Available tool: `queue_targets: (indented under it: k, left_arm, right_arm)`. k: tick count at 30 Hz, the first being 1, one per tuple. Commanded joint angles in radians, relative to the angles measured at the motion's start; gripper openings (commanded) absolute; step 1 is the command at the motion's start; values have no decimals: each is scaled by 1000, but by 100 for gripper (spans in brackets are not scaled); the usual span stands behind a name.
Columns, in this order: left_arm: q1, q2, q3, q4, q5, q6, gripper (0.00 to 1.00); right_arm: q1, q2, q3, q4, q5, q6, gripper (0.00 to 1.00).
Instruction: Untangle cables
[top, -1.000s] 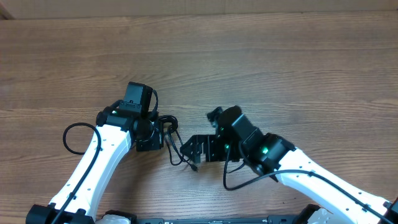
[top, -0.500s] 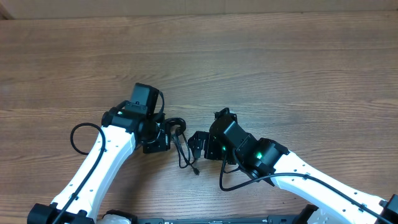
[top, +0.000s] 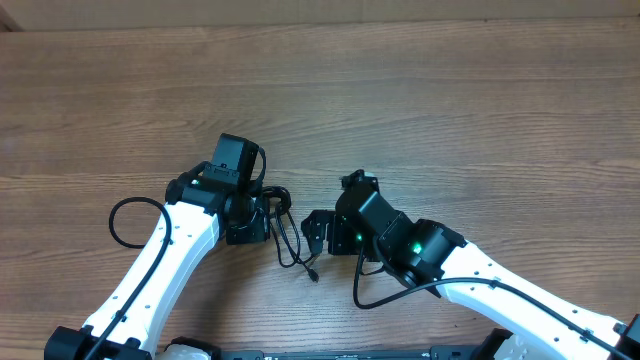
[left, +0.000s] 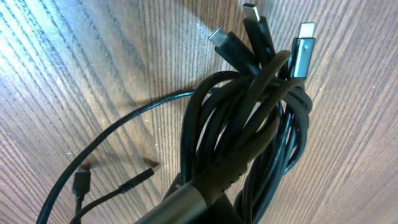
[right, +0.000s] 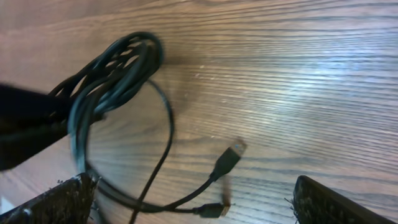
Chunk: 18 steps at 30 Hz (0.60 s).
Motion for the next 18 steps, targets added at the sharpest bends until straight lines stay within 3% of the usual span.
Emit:
queue_targets:
  k: [1,8,12,18]
  left_arm:
    - [-11,-26,14,8,-19,-14,5]
    - [-15,-26,14,8,-19,-14,4]
    - [-16,-26,14,8,-9,-14,5]
    - [-15,-26,14,9,101,-14,4]
  right_arm:
    - [35,-18,28,7,0,-36,99]
    - [59,-17,28,14,3,-66,98]
    - [74,-2,28,-11,97,-81,97]
    - [74,86,28,-26,169,-81,93]
